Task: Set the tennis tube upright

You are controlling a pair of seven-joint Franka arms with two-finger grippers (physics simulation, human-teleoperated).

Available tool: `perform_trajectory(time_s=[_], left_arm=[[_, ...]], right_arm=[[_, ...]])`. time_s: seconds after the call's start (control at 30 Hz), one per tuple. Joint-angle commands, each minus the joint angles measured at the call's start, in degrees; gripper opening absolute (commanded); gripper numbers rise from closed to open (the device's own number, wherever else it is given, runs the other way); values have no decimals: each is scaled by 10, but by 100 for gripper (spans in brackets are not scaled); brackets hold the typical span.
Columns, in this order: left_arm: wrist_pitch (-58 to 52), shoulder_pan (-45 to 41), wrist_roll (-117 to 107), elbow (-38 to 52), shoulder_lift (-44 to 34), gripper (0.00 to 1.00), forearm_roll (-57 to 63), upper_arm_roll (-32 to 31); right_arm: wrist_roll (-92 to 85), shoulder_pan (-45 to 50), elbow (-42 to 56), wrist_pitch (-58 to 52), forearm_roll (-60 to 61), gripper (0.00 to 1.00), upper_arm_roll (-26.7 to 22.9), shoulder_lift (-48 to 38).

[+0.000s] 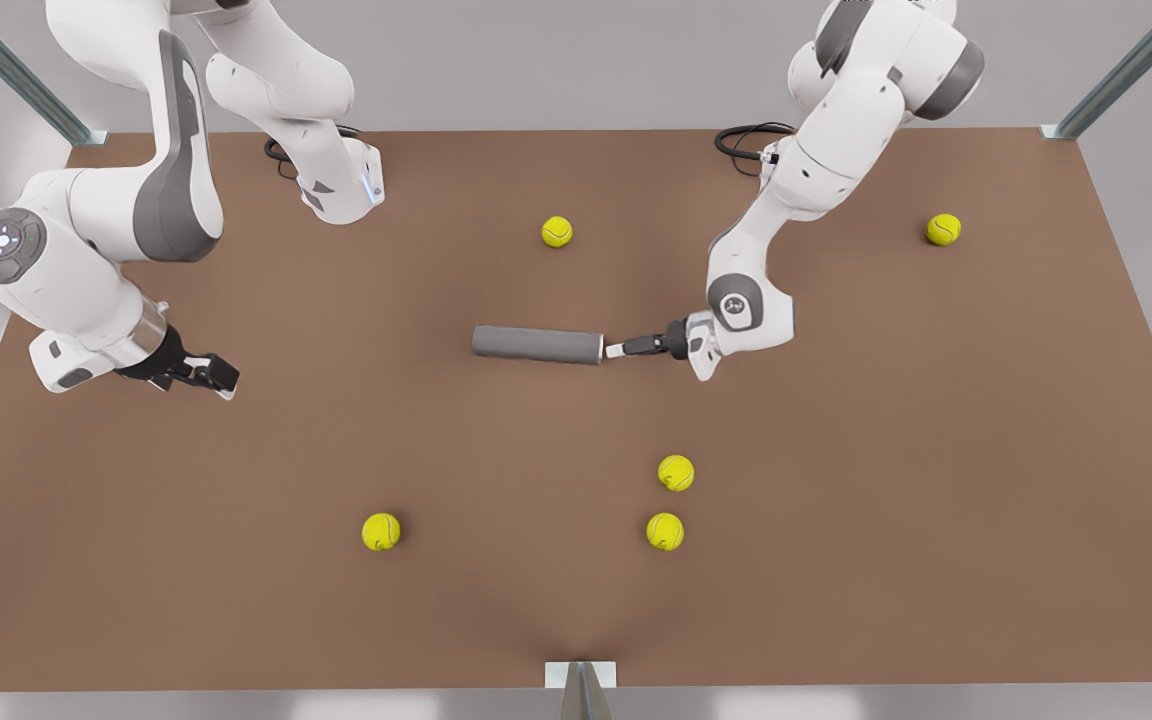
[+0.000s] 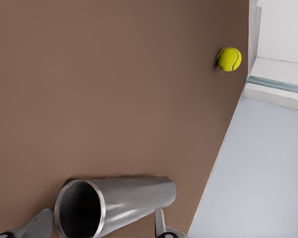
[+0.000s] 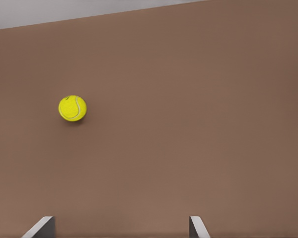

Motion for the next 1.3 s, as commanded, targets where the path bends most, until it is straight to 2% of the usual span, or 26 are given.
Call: perform_trajectory(time_s=[0.0,0.3,0.57,1.27], left_arm=[[-4,-2,245,0,7,100,-35,0],[-15,-19,301,0,36,100,-95,-3],[9,-24,302,0,27,100,-123,-25],[-7,-60,303,2,36,100,-199,-29]], right_arm=[[25,0,0,0,0,100,0,0],[22,0,0,0,0,100,0,0],[21,0,0,0,1,100,0,0],[20,-2,-1,0,1,100,0,4]])
